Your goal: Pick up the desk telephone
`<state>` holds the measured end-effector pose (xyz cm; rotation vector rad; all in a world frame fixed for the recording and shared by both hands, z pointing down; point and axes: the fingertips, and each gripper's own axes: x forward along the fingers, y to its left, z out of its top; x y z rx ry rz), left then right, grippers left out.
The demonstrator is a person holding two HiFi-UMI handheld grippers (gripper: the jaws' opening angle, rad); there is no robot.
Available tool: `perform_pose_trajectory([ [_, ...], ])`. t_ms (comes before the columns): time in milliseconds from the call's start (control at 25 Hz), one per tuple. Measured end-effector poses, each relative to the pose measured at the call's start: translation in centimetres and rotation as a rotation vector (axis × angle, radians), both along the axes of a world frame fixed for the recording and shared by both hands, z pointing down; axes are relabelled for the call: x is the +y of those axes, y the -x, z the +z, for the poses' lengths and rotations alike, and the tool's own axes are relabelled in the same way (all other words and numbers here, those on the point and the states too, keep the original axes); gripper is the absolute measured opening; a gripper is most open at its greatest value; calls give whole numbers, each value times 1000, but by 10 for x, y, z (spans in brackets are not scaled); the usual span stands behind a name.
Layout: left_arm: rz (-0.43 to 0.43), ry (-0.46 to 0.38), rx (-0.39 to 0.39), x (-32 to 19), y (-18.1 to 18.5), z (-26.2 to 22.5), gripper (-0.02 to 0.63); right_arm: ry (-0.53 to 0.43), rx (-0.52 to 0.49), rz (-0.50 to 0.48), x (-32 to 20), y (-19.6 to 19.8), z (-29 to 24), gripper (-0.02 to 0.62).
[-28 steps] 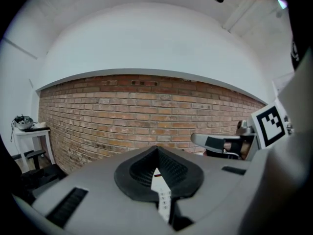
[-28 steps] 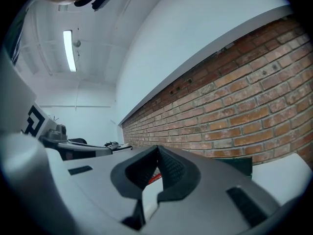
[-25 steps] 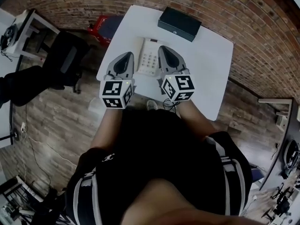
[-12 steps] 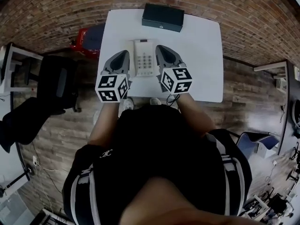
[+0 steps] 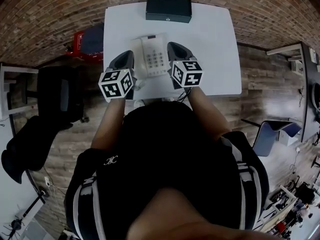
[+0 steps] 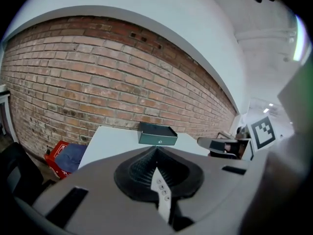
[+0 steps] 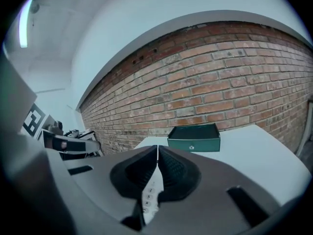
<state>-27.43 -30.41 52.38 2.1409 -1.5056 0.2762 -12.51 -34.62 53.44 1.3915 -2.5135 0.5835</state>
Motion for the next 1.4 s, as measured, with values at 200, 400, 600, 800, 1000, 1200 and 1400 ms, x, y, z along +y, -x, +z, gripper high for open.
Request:
perform_pose_trajectory([
  [200,72,153,65,-3,-2,40,113,95,48,-16,-6,8,39,15],
  [400,80,248,147,-10,0,69,218,224,24,-47,-12,15,80,86],
  [600,95,315,222,-17,1,99,299,295,27,-33,-21,17,105,108],
  [800,106,380,294,-20,-2,120,318,354,25,-35,-26,18,120,145],
  [1000,146,434,327,-21,-9,139,318,450,-18,-71,-24,22,141,185],
  [1200,166,467,395,-19,-16,149,319,504,-93,-70,-22,22,149,182],
  [1400,184,477,454,-19,-17,149,318,519,-131,-81,-22,24,148,152],
])
